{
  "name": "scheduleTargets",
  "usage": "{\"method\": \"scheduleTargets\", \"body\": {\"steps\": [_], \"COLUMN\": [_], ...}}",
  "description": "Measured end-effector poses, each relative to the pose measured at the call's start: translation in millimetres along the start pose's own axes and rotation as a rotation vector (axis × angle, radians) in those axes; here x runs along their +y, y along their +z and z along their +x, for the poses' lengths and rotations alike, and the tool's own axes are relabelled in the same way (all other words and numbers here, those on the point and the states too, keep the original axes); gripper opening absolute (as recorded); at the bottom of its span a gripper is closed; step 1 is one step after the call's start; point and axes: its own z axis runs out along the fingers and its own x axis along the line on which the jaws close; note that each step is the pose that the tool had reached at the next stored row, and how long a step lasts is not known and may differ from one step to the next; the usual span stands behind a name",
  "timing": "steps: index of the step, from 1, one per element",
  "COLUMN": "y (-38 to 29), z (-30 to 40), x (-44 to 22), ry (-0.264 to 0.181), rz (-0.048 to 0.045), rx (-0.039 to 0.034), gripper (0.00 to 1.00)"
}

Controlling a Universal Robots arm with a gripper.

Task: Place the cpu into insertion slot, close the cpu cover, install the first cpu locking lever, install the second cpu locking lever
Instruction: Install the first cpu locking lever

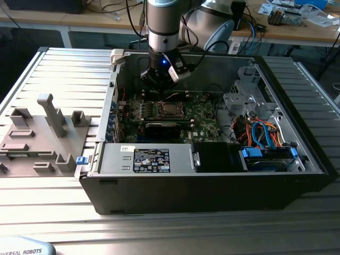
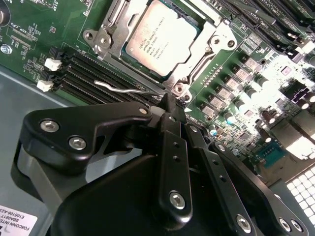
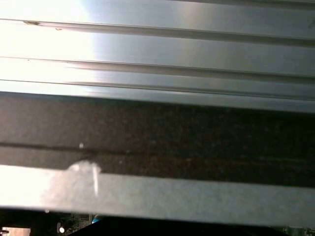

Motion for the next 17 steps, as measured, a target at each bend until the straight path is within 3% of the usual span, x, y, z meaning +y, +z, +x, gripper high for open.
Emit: {"method": "scheduleTargets", "body": {"steps": [17], "y": [4.6], "z": [-2.3], "x": [2.6], "ry": [-0.002], "rz": [0.0001], "rx": [0.0001], "gripper": [0.11]}}
